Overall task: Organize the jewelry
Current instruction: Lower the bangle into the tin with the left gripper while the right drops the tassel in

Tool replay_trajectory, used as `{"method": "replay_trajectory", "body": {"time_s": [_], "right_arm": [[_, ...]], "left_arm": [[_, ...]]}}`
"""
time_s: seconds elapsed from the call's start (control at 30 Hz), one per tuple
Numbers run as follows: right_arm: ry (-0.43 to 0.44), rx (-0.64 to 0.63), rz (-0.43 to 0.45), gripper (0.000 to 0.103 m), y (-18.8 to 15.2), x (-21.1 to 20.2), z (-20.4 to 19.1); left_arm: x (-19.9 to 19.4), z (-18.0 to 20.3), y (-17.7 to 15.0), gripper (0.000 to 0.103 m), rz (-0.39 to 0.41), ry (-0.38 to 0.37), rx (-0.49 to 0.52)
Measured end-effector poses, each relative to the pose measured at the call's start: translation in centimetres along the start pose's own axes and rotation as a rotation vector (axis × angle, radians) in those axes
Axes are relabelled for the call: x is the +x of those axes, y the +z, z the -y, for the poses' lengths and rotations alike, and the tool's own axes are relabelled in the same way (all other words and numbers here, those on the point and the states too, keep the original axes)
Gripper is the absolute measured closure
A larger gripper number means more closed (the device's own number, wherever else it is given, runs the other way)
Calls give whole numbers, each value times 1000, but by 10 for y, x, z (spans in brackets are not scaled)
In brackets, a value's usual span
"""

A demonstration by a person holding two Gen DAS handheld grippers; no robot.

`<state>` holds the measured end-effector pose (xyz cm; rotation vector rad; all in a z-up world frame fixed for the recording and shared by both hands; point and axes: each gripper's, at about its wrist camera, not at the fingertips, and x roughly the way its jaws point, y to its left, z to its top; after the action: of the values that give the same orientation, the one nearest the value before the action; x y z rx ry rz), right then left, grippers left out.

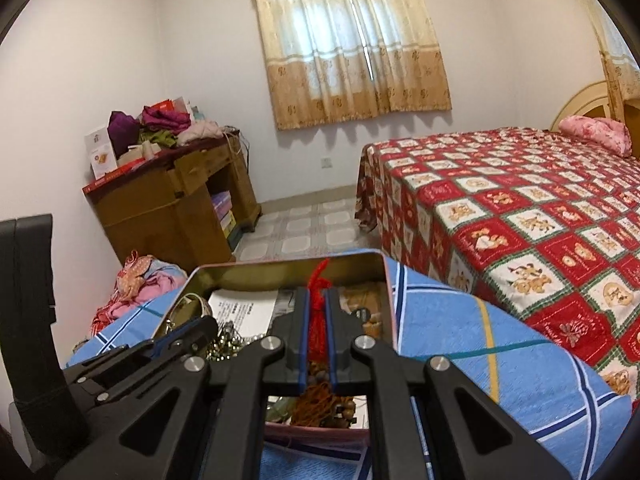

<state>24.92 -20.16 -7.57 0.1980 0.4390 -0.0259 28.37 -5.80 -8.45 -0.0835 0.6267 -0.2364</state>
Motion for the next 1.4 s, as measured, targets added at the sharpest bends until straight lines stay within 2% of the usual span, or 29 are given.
{"method": "replay_trajectory", "body": {"time_s": [0.37,0.73,0.77,0.83,0.9,0.93,1.0,1.03,1.07,1.17,1.3,1.4], "right_arm": [[4,19,-50,93,-4,6,0],[47,65,-74,91,-5,9,6],[52,69,-66,89,-4,7,6],[57,82,-52,77,-4,4,7],[51,91,-33,48,-3,1,8],[45,92,-23,47,-3,0,8],[43,95,-17,47,-2,-1,9],[40,100,-13,47,-1,-1,9],[37,105,-5,47,-1,-3,11],[25,128,29,47,1,-9,17],[9,158,47,46,3,-11,25],[10,160,41,46,3,-9,25]], "left_arm": [[4,0,0,100,-18,8,-4],[9,3,0,97,-41,49,9],[10,3,0,96,-42,56,14],[9,5,0,95,-43,55,23],[10,7,-1,92,-46,64,37],[10,8,-1,85,-47,73,42],[9,7,-1,62,-43,79,43],[8,6,-1,38,-37,72,36],[5,5,-1,24,-23,59,22],[-1,5,1,22,17,37,8],[3,7,0,22,-5,57,23],[1,7,0,22,8,55,18]]}}
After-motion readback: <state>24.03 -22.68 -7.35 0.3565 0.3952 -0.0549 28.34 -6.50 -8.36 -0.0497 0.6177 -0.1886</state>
